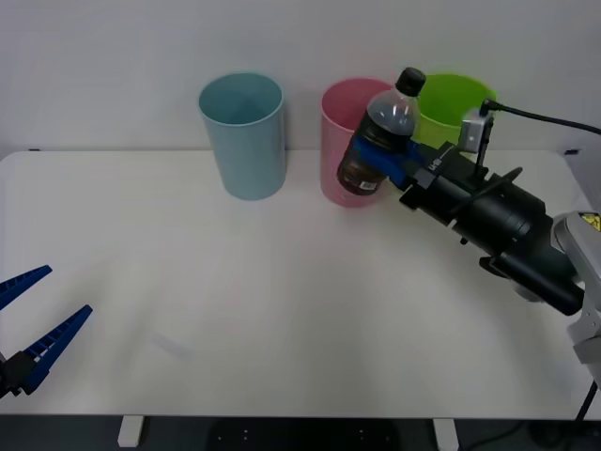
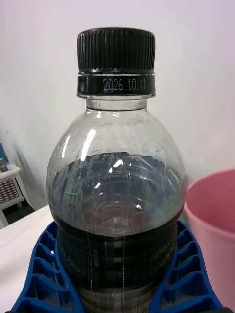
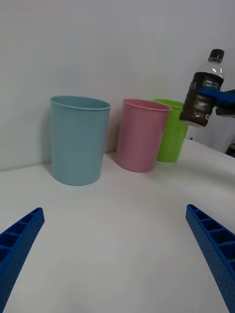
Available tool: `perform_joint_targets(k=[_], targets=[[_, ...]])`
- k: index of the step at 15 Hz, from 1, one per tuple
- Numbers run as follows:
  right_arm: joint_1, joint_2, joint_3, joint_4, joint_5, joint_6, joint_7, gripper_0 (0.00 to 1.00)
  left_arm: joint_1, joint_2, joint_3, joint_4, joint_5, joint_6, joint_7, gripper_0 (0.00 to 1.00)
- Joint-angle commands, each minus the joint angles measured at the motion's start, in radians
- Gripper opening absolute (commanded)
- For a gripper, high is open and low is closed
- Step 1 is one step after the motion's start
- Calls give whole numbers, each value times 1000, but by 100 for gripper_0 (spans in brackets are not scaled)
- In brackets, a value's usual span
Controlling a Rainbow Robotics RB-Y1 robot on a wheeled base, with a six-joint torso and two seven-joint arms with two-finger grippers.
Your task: Grasp the object on the table and drop it into the matching bin: aluminum can to the light blue bin, PET bottle to the pink bin.
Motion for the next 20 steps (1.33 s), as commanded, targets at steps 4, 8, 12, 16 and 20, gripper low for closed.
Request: perform_joint_targets(k=[4, 8, 12, 16, 20], targets=[[-163, -66, -3, 73, 11, 26, -18, 0, 0, 0, 0, 0, 0, 0, 0, 100], [-347, -75, -3, 254, 49, 30, -10, 0, 0, 0, 0, 0, 0, 0, 0, 100], [-481, -57, 0, 443, 84, 40, 25, 0, 0, 0, 0, 0, 0, 0, 0, 100], [-547, -17, 3, 552, 123, 103, 60, 0, 0, 0, 0, 0, 0, 0, 0, 100], [-567, -2, 20, 581, 132, 164, 91, 0, 0, 0, 0, 0, 0, 0, 0, 100]])
